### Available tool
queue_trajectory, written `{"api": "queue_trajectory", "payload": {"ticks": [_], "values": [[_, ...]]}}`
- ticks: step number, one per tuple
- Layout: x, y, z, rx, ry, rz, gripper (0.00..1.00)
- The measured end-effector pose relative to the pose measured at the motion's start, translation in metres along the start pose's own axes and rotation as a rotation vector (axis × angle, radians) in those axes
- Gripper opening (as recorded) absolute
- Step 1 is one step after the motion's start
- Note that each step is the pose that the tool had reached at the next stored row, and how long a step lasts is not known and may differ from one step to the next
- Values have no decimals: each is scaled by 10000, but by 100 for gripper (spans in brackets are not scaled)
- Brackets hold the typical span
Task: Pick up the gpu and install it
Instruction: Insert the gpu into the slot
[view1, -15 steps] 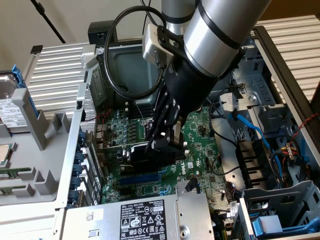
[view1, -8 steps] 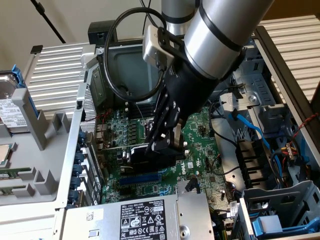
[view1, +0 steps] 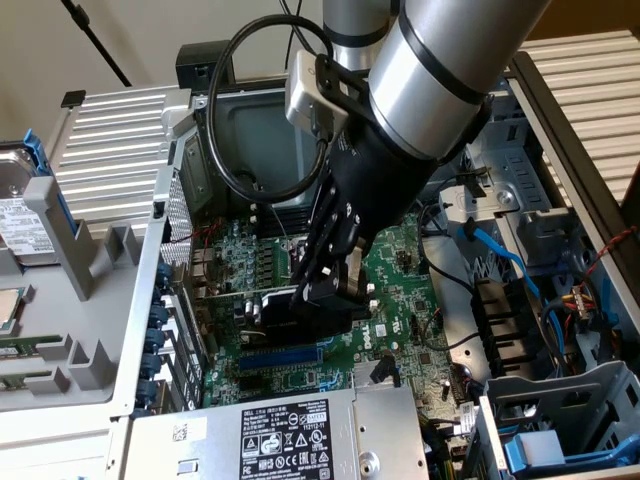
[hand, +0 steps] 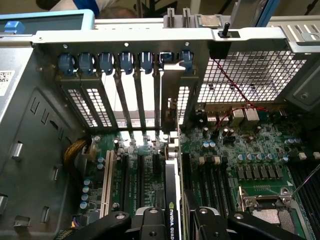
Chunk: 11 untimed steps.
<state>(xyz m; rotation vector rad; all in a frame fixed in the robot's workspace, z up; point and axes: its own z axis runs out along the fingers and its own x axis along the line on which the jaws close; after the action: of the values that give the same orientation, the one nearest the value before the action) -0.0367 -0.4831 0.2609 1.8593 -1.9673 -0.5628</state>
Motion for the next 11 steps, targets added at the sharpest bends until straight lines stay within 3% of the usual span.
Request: {"api": "queue_trajectory", "payload": {"ticks": [11], "values": [[0, 4, 2, -1, 2, 1, 26]]}}
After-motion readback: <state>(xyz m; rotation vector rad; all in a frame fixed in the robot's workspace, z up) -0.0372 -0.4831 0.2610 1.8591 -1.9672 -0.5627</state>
